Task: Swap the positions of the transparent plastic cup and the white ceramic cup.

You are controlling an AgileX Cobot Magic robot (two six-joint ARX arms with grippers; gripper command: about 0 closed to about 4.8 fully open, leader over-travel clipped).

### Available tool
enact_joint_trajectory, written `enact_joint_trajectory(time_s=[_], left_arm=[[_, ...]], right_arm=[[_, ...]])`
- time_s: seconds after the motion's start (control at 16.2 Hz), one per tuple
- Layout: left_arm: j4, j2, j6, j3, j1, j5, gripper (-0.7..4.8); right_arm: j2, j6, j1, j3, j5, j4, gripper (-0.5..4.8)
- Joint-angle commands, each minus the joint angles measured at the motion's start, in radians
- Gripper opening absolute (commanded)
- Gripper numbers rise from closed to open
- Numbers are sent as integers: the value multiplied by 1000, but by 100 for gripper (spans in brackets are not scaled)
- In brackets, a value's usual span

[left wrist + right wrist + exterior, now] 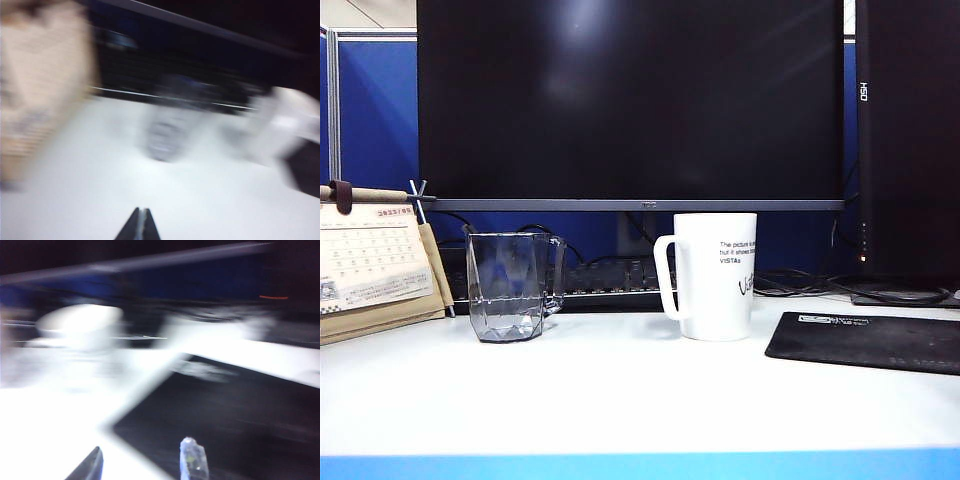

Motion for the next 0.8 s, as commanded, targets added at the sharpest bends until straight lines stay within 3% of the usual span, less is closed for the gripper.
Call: enact_joint_trajectory(time_s=[0.06, 0.25, 0.37, 0.49, 0.68, 0.8], left_arm=[[34, 0, -113, -1, -67, 67, -6], [132, 0, -182, -1, -163, 2, -6], [219, 0, -249, 2, -249, -79, -6], [277, 0, -293, 8, -279, -111, -6], [272, 6, -286, 90, -279, -136, -6], [264, 71, -231, 193, -279, -159, -6]], right_arm=[[-2, 322, 2, -6, -109, 92, 201], [-2, 419, 1, -6, -73, 127, 202], [-2, 500, 1, -6, -73, 229, 202], [-2, 579, 1, -6, -73, 358, 202], [-1, 664, 1, -2, -72, 569, 202], [-1, 698, 2, 34, -79, 594, 203]])
